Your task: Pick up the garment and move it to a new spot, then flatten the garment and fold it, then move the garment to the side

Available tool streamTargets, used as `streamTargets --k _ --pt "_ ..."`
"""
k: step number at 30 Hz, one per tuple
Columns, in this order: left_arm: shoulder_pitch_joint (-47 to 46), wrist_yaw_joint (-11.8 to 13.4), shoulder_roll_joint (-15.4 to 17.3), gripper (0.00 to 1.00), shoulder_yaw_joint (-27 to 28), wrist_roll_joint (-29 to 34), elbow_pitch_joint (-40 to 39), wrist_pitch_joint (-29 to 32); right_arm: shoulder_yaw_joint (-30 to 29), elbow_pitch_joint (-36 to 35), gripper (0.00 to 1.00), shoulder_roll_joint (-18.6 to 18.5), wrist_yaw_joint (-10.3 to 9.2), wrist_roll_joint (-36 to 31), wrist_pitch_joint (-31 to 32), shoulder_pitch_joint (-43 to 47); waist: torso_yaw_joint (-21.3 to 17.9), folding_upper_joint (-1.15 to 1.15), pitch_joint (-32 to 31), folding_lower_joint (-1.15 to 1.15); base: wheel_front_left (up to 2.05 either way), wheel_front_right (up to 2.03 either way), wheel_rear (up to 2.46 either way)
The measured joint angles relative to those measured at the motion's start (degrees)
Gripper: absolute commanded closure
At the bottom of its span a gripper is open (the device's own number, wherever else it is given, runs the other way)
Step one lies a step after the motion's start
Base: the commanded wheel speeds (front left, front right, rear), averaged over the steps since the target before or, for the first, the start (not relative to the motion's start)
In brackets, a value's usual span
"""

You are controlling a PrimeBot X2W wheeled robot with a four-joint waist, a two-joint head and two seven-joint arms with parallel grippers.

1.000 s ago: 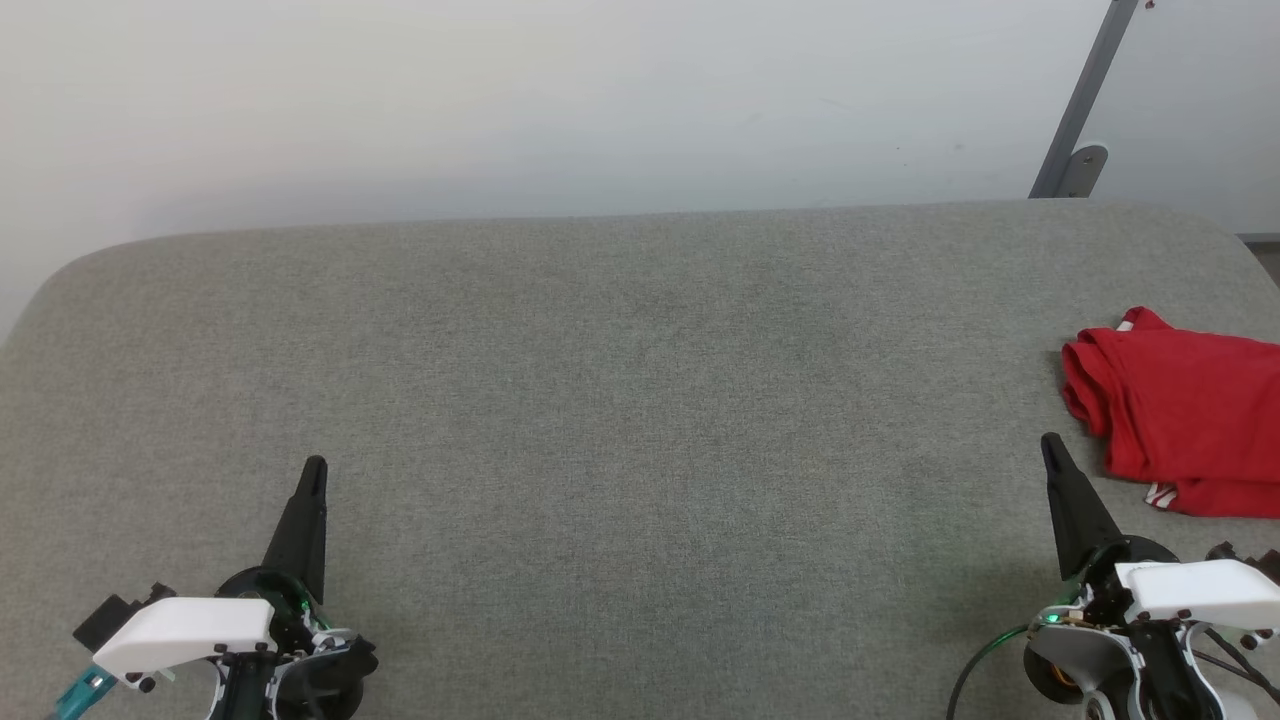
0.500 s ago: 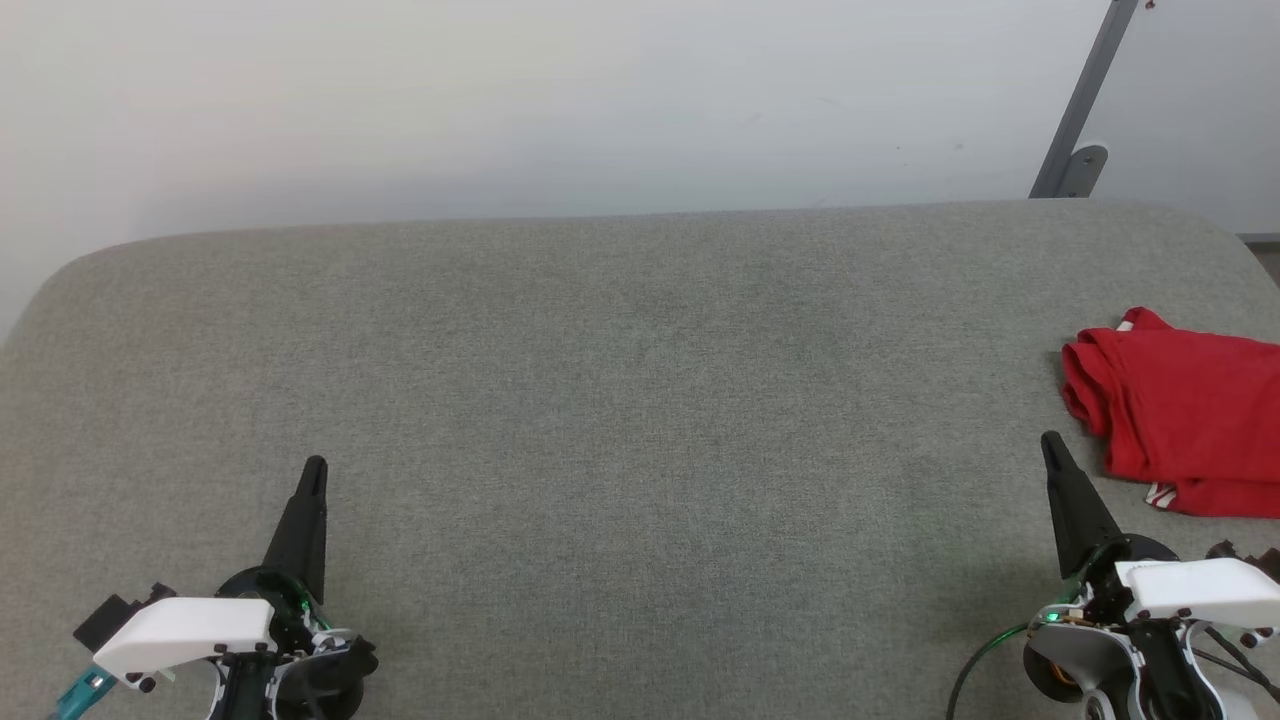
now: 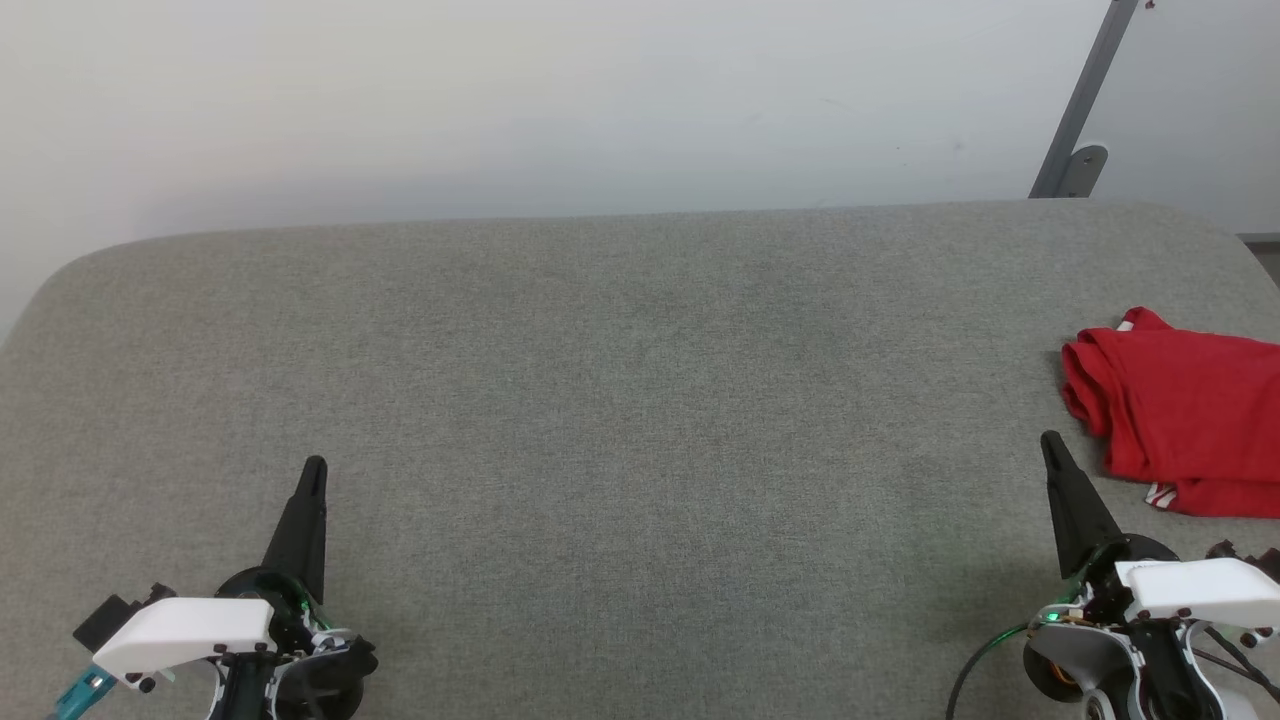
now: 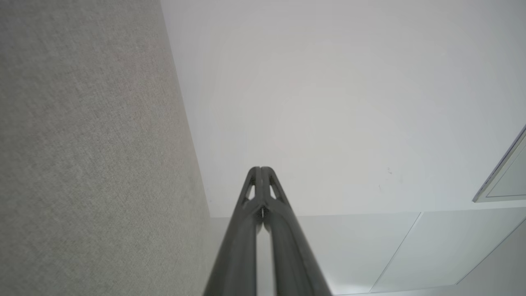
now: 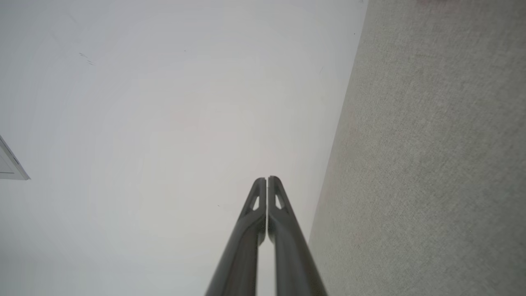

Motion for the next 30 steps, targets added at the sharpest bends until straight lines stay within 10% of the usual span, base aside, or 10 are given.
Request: streamTargets --k 30 --pt "0.0 0.0 -0.2 1.00 0.2 0.2 0.0 0.2 0.0 0.0 1.00 0.0 0.00 0.0 0.0 0.0 0.0 0.00 0.0 0.00 0.00 0.00 0.00"
